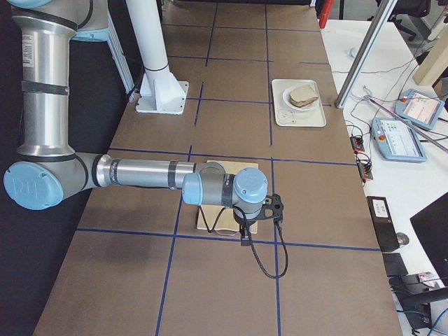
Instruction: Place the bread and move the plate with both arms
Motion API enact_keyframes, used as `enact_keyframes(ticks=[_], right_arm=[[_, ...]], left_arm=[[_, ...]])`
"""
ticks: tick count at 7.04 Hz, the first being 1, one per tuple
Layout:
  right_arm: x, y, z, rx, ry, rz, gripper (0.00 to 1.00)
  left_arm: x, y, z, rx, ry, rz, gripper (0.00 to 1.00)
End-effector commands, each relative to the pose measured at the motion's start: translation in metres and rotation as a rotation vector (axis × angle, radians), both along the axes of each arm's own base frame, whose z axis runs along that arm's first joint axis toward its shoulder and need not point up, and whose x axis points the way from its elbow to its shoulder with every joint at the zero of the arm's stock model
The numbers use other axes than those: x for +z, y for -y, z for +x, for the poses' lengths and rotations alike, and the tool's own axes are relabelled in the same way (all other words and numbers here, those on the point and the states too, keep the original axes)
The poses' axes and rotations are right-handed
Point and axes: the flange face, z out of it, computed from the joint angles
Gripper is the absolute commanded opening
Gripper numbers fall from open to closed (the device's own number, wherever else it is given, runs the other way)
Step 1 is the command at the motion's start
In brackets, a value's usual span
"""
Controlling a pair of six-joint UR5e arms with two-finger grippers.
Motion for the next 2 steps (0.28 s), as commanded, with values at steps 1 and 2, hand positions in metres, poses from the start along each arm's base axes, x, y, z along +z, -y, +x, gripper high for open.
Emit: enact_keyframes(ticks=[1,2], right_arm=[[0.0003,-0.0007,0.0007,0.001,0.000,0.000,1.00],[0.0003,-0.0008,0.0014,0.003,0.000,0.000,1.00]], left_arm=[[0.0010,-0.0007,0.0006,0.001,0.000,-0.002,1.00],[0.0010,-0.0007,0.0006,0.000,0.000,-0.003,1.00]])
